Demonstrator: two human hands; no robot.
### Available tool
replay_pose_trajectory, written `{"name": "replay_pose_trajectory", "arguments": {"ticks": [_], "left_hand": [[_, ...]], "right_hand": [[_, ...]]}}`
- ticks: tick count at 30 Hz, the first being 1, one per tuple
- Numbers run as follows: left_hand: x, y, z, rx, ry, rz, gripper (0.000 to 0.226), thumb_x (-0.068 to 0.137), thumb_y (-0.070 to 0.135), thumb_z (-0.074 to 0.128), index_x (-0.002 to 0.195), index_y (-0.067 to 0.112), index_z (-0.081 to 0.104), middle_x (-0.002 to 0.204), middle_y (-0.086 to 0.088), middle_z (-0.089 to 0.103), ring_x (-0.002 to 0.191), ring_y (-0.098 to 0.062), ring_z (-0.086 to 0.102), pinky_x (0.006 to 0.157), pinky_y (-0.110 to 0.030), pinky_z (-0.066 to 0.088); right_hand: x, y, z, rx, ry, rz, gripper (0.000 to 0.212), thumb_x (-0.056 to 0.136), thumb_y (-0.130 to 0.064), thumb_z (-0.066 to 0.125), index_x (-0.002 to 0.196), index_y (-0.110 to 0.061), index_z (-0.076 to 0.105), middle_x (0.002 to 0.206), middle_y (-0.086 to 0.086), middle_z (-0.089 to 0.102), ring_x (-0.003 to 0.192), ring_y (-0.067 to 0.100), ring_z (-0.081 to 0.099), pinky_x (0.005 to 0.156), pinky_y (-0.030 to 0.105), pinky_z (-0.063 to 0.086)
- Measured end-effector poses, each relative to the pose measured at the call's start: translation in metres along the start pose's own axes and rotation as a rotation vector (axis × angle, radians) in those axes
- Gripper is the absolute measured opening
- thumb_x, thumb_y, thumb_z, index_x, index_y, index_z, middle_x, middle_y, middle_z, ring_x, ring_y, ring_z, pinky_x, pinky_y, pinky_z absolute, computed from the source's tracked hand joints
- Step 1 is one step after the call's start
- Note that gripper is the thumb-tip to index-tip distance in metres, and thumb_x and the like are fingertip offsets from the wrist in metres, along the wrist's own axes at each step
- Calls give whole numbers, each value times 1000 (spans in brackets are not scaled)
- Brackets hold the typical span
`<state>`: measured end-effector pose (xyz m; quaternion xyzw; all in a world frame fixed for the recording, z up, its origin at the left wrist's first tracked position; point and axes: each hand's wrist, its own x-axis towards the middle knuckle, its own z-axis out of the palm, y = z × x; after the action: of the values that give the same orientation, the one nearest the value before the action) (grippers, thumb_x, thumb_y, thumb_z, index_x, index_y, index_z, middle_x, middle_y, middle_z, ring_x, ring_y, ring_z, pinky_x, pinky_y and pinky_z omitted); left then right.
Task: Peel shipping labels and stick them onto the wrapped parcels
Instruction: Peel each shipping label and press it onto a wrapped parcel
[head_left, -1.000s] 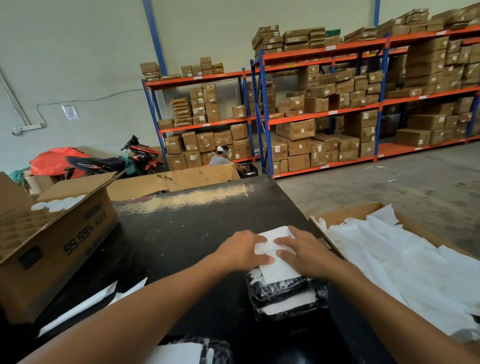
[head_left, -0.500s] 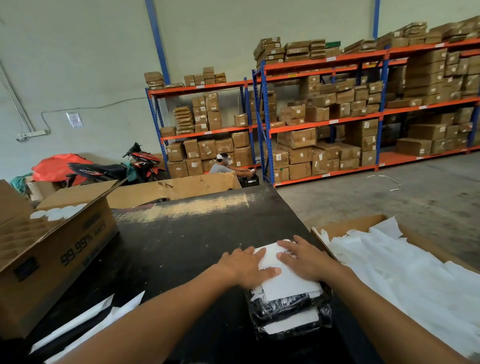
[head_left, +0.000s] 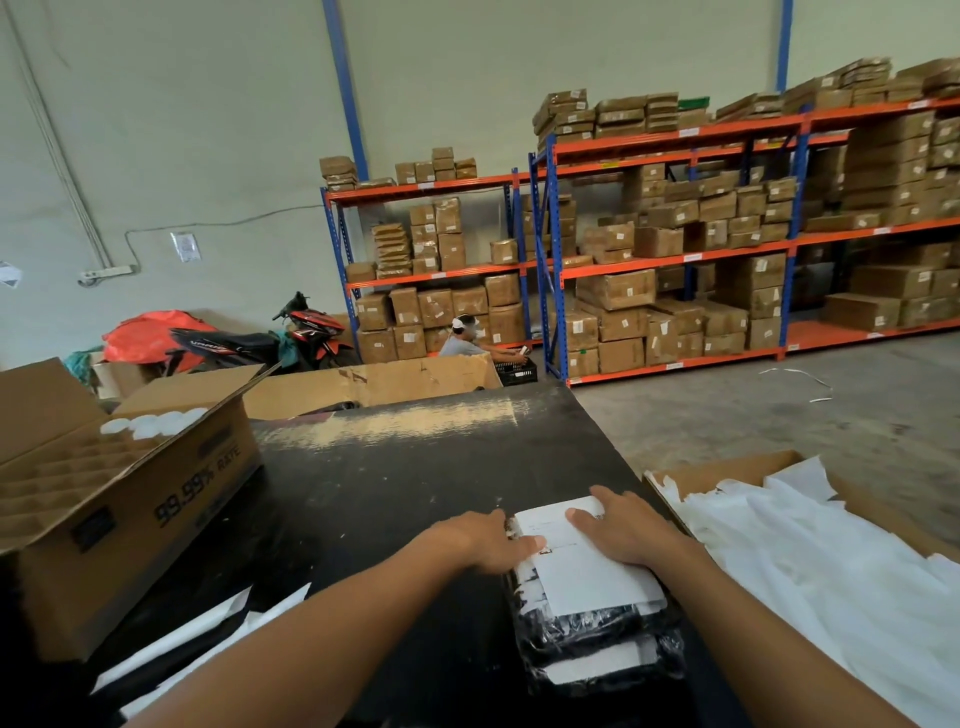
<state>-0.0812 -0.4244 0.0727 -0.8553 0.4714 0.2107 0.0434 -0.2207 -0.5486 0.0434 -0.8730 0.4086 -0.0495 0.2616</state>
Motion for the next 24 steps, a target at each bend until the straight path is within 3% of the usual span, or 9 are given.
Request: {"name": "replay_pose_trajectory", "arguments": {"ticks": [3, 5, 9, 14, 17, 20, 22, 24], "left_hand": [[-10, 9, 2, -8, -38, 59, 87, 88, 72, 30, 152, 28, -9, 160, -12, 15, 145, -33, 21, 118, -44, 20], [-13, 11, 3, 6, -63, 76, 84, 89, 71, 29, 152, 30, -8, 161, -12, 8, 148, -32, 12, 119, -44, 13], [-8, -5, 1, -52, -40, -11, 73, 95, 63, 24, 153, 28, -3, 160, -9, 19, 145, -33, 23, 119, -44, 20], [-27, 12, 6, -43, -68, 68, 85, 92, 66, 30, 153, 22, -11, 161, -9, 13, 146, -31, 21, 116, -38, 19], [-25, 9, 12, -23, -72, 87, 83, 92, 66, 30, 153, 25, -9, 162, -8, 8, 148, -30, 15, 120, -39, 15], [-22, -1, 8, -47, -62, 42, 78, 95, 61, 29, 153, 24, -8, 161, -9, 15, 145, -32, 23, 118, -41, 21], [-27, 5, 7, -30, -44, 61, 81, 94, 62, 32, 153, 22, -8, 160, -9, 18, 144, -31, 26, 116, -40, 22], [-34, 18, 9, 13, -49, 96, 87, 91, 67, 32, 153, 22, -10, 161, -10, 11, 147, -30, 18, 117, -38, 18]], "right_hand": [[-7, -4, 4, -16, 11, -53, 68, 91, -56, 41, 150, -33, 16, 160, 8, 3, 144, 30, 21, 114, 43, 26], [-10, 1, 5, 18, 22, -68, 62, 92, -54, 41, 148, -33, 24, 160, 6, 6, 145, 28, 19, 115, 42, 25], [-13, 13, 0, 86, 32, -35, 56, 98, -43, 38, 149, -27, 22, 157, 10, 20, 143, 28, 23, 113, 38, 26], [-32, 14, 5, 110, 31, -91, 61, 93, -50, 46, 147, -33, 25, 158, 6, 13, 142, 26, 27, 111, 37, 28], [-41, 24, 9, 213, 62, -103, 48, 97, -40, 42, 143, -31, 35, 152, 4, 30, 133, 22, 39, 103, 31, 34], [-40, 25, 1, 211, 92, -89, 45, 98, -33, 42, 142, -28, 37, 147, 1, 41, 126, 20, 46, 93, 26, 37], [-40, 18, 0, 186, 122, -91, 51, 94, -38, 47, 143, -29, 34, 148, 3, 39, 128, 22, 45, 102, 32, 39], [-47, 11, 7, 128, 120, -104, 58, 91, -46, 49, 145, -32, 31, 155, 5, 25, 137, 26, 35, 109, 37, 32]]}}
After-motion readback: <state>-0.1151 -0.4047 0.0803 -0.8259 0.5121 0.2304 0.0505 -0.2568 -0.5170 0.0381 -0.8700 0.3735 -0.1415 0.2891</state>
